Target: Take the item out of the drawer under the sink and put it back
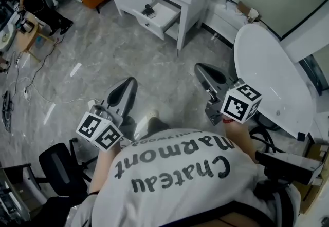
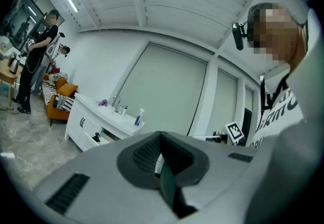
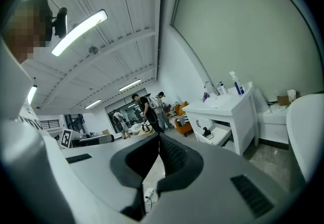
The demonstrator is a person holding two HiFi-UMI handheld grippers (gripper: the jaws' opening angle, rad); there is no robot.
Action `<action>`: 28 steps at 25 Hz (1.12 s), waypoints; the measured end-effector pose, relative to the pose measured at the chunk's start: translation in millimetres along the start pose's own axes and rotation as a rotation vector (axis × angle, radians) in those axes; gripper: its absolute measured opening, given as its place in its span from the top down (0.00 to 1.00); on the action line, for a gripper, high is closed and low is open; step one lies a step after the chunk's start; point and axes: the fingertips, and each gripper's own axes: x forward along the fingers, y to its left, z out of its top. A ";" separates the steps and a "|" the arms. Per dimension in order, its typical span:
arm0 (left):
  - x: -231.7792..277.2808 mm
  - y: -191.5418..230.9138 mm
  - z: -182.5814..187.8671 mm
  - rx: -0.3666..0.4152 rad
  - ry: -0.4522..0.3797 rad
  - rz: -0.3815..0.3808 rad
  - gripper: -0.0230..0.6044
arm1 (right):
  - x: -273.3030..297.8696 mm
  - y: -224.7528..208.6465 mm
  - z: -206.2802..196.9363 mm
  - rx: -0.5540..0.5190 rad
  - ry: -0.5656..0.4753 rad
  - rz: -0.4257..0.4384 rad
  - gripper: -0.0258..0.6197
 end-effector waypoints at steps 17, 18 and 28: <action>59.3 145.1 55.2 0.016 0.046 -0.145 0.95 | 139.4 -18.5 18.4 0.008 -0.026 -0.152 0.94; 60.6 148.5 56.2 0.010 0.041 -0.147 0.95 | 142.9 -19.2 17.6 0.005 -0.019 -0.157 0.94; 60.0 167.0 58.6 0.038 0.046 -0.141 0.95 | 183.4 -14.4 23.0 -0.022 0.017 -0.117 0.94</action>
